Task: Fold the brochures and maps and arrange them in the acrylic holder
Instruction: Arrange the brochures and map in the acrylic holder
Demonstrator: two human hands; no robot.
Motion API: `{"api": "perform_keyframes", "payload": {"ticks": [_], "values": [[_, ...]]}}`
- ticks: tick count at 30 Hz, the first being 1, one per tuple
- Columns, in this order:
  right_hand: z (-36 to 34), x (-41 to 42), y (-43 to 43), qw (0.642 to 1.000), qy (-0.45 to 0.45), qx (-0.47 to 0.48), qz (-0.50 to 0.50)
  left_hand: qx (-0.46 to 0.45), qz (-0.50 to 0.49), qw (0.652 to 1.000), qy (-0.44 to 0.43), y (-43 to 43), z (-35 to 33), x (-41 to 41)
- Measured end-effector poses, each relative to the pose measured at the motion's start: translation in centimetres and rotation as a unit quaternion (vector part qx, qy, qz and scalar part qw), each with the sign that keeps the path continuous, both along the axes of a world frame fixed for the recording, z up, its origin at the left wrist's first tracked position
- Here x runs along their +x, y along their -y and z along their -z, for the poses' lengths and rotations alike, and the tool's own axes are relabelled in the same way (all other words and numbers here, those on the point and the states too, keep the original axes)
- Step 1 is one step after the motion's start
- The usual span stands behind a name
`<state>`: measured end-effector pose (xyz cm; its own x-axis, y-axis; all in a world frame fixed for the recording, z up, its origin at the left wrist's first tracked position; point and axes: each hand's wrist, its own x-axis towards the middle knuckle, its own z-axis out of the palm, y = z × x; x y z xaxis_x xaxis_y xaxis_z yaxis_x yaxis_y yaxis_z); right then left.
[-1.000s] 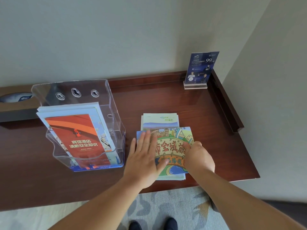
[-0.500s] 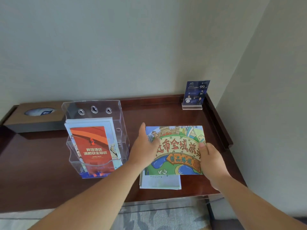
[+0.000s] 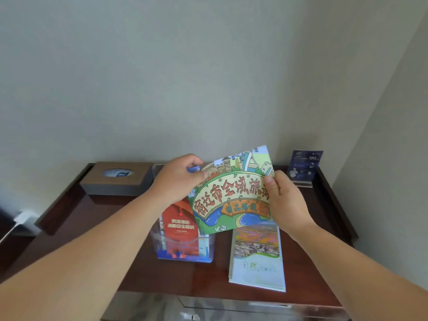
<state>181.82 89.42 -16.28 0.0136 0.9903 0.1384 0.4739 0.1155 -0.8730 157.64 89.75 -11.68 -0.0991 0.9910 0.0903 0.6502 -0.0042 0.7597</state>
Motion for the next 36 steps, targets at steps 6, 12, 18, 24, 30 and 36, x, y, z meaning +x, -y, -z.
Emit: {"api": "perform_keyframes", "payload": {"ticks": [6, 12, 18, 24, 30, 36], "values": [[-3.9, -8.0, -0.8, 0.975, 0.18, 0.077, -0.105, 0.04, 0.05, 0.998, 0.025, 1.3, -0.8, -4.1], [-5.5, -12.9, -1.3, 0.957, 0.262, 0.086, -0.088, 0.033, -0.022, 0.971, 0.235, 2.2, 1.2, -7.6], [-3.7, -13.0, -0.7, 0.959, 0.273, 0.056, -0.041, -0.004, -0.053, 0.945, 0.321, 2.1, 3.9, -8.8], [-2.5, -13.4, -0.9, 0.96, 0.275, 0.044, -0.033, 0.034, -0.089, 0.987, 0.131, 1.6, 5.4, -9.1], [-0.6, -13.8, -0.8, 0.957, 0.288, 0.033, -0.019, 0.045, -0.09, 0.995, 0.012, 1.8, 7.1, -9.5], [2.4, -14.3, -0.6, 0.956, 0.294, -0.002, 0.003, 0.009, -0.114, 0.993, -0.032, 2.1, 8.9, -9.4]]}}
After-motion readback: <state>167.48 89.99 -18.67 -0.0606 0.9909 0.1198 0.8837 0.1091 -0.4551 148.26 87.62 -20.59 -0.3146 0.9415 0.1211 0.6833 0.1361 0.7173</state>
